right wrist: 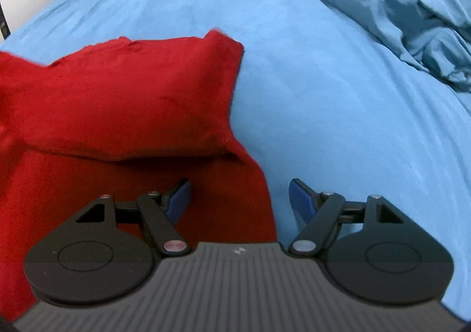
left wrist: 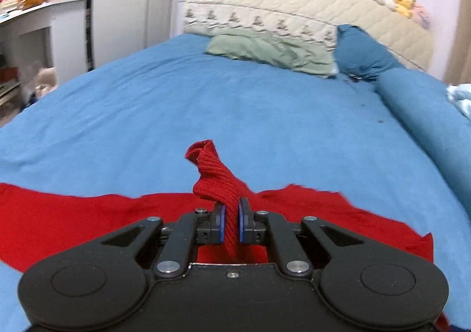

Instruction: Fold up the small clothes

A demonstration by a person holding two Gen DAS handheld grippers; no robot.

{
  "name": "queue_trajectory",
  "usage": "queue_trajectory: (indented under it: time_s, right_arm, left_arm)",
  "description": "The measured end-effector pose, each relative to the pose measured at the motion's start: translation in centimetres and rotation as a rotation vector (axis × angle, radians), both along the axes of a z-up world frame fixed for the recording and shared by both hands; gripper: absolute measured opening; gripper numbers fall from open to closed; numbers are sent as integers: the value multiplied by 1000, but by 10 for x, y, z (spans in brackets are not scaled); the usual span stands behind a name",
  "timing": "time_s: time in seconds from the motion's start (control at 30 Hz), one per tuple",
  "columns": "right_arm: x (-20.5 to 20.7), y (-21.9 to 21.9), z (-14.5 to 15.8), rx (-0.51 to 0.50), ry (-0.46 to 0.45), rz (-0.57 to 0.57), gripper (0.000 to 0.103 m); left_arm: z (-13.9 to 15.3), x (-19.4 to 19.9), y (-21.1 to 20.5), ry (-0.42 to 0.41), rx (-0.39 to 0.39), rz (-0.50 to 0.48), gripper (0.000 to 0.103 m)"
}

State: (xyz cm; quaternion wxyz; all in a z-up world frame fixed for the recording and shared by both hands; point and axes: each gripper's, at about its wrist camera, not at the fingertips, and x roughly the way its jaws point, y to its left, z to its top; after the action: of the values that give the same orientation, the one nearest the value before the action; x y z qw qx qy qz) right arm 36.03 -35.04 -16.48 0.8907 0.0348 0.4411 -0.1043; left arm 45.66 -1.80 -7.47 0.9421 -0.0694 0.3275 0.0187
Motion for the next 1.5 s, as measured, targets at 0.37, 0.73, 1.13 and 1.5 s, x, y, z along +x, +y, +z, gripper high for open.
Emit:
queue_trajectory:
  time_s: [0.37,0.73,1.13,1.5]
  right_arm:
    - [24,-15,4,-135,-40,-47,91]
    - [10,-28,19,-111,-45,59,93]
    - [36,14,27,95,-142,181,93]
    - [42,9,25,158,-122,153,95]
  left_arm:
    - [-8,-11,11,39,16,0,9]
    - [-46,-23,37,253,161,62,62]
    - [-41,-15,27,201,135,-58,65]
    - [-44,-36,20,263,106,-138,65]
